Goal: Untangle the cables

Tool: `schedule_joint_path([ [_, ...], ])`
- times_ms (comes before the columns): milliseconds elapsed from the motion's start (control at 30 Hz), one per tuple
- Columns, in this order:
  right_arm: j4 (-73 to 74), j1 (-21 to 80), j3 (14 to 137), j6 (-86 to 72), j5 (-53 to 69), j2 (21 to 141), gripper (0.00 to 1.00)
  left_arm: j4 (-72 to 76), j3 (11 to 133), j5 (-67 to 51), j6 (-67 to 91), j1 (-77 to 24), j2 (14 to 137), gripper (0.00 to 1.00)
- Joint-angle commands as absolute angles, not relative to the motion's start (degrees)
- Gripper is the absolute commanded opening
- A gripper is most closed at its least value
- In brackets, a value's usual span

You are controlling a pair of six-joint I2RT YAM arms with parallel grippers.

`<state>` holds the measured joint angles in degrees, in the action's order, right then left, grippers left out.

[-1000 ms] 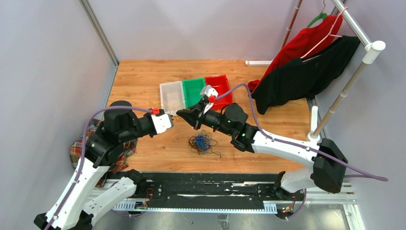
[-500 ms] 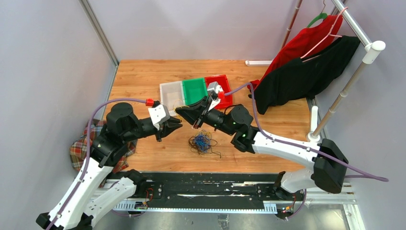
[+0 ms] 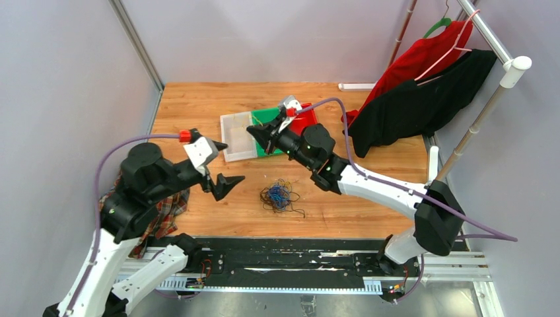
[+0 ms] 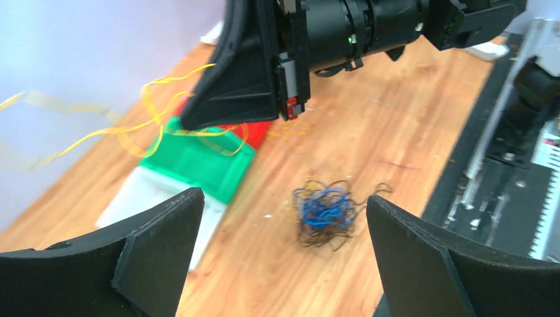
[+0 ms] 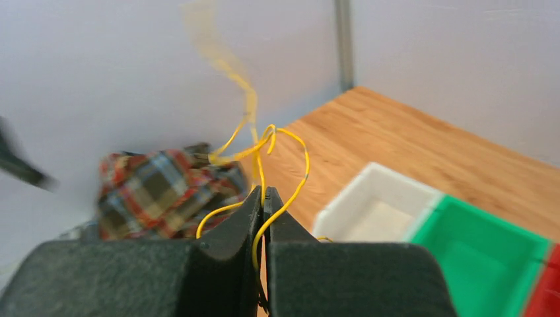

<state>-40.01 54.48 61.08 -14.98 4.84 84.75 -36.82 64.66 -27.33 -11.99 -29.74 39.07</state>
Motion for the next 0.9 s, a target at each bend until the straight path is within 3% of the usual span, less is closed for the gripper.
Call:
schedule_joint_path([
  [0, -29.7, 52.3, 66.5, -1.7, 1.9, 88.3, 0.0, -48.1, 71.9, -9.1, -15.6, -29.4, 39.2, 0.98],
  [167, -21.8, 51.9, 72.2, 8.4, -2.5, 94.7, 0.01, -47.6, 70.8, 15.0, -13.8, -29.4, 40.7, 0.98],
  [333, -12.1, 51.9, 81.7, 12.5, -5.1, 102.0, 0.01, -43.1, 67.0, 20.0, -12.4, -28.4, 41.5, 0.98],
  [433, -7.3, 52.1, 87.4, 11.5, -4.3, 106.0, 0.01, -42.0, 65.5, 13.8, -11.7, -20.7, 44.8, 0.98],
  [633, 2.3, 52.6, 100.1, 5.4, -4.3, 114.8, 0.01, -41.3, 69.4, -14.2, -4.5, 4.1, 59.2, 0.98],
  [733, 8.7, 53.3, 106.1, 3.2, -4.9, 118.7, 0.01, -39.6, 72.7, -16.9, -4.1, 6.8, 66.6, 0.98],
  [867, 5.8, 53.7, 100.9, 0.5, -4.7, 116.0, 0.01, -32.1, 72.3, -21.4, -3.0, 7.0, 72.2, 0.98],
])
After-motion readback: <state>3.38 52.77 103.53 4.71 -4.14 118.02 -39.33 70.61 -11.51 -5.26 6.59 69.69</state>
